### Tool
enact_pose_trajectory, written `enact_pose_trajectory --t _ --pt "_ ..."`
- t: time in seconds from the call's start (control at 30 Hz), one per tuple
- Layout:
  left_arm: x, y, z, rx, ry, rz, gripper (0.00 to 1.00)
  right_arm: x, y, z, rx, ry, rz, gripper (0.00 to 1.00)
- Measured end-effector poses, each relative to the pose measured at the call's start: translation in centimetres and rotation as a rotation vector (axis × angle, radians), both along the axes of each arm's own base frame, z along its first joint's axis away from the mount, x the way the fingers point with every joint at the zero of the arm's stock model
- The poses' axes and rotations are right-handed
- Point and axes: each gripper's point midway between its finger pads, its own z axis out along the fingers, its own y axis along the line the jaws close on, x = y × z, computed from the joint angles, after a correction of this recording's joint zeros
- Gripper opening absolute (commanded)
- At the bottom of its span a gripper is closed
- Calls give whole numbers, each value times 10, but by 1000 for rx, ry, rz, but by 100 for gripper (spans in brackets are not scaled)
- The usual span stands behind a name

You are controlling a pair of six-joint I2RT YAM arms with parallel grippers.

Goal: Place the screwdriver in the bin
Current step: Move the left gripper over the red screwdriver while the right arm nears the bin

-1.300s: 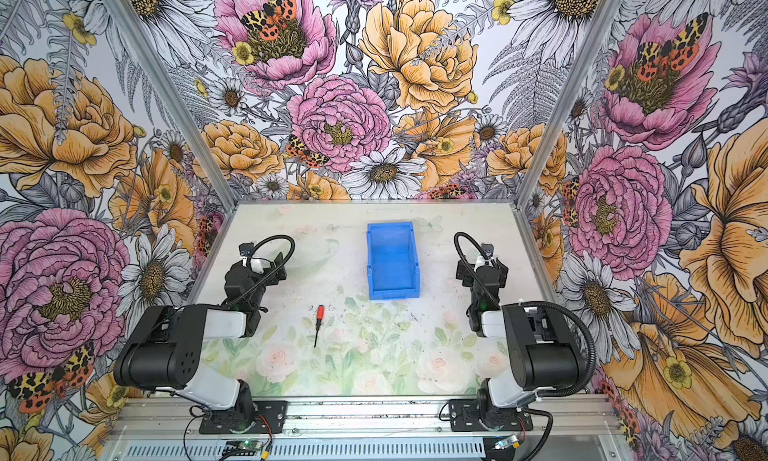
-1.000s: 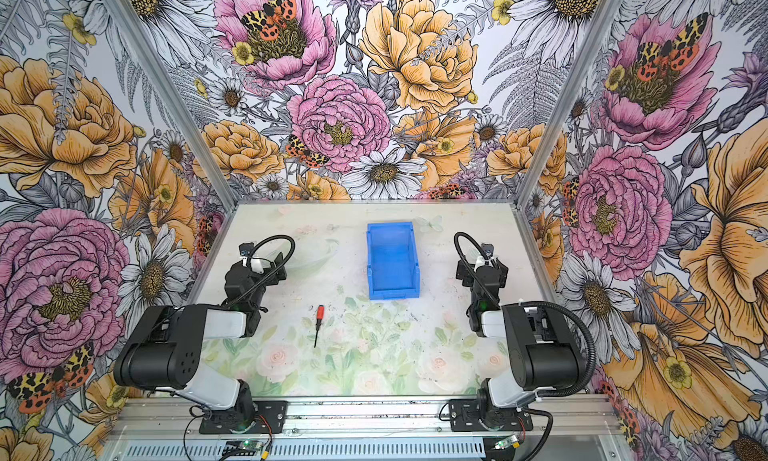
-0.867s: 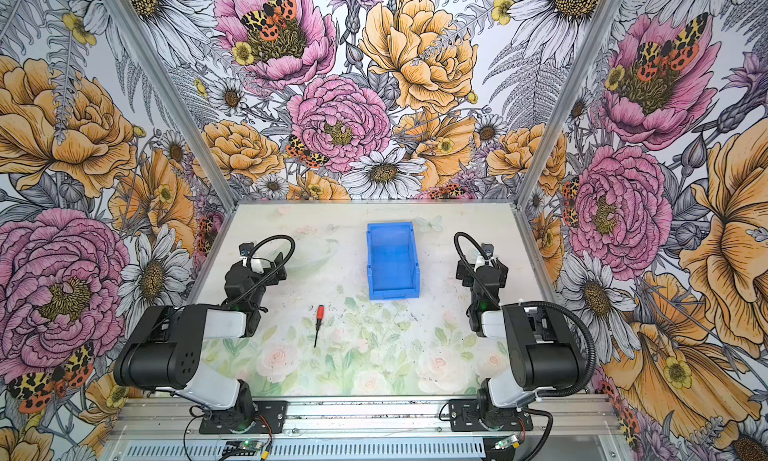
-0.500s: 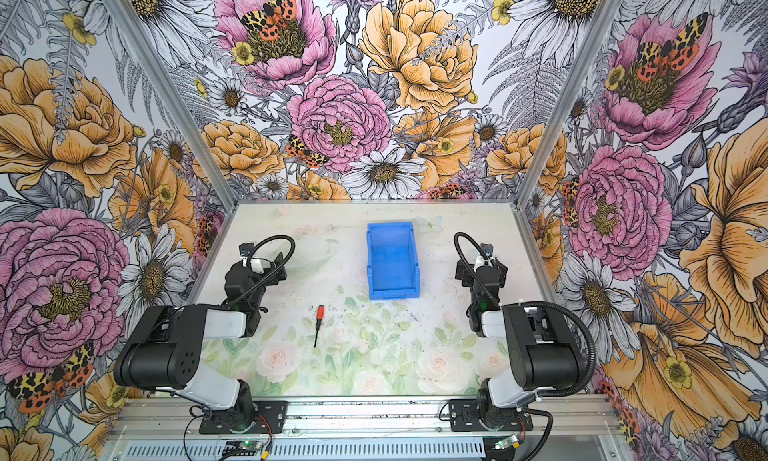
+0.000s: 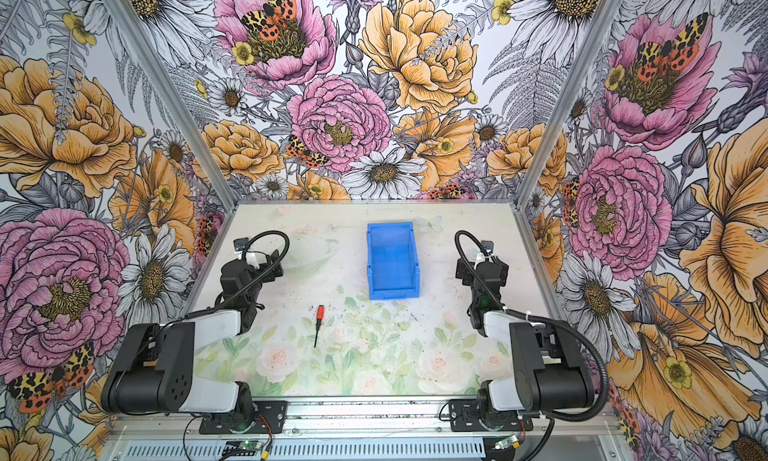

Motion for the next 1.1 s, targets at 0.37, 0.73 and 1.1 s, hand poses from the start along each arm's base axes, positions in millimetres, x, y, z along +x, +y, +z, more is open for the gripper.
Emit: enact_pose_trajectory --t 0.37,0.73,1.1 --pt "-12 -75 42 -125 136 -90 99 3 27 34 194 202 -32 100" --pt "-42 -120 -26 -275 537 -48 99 -35 180 27 204 351 557 99" --pt "-83 -163 -95 -239 904 -134 92 -64 230 30 87 359 760 100"
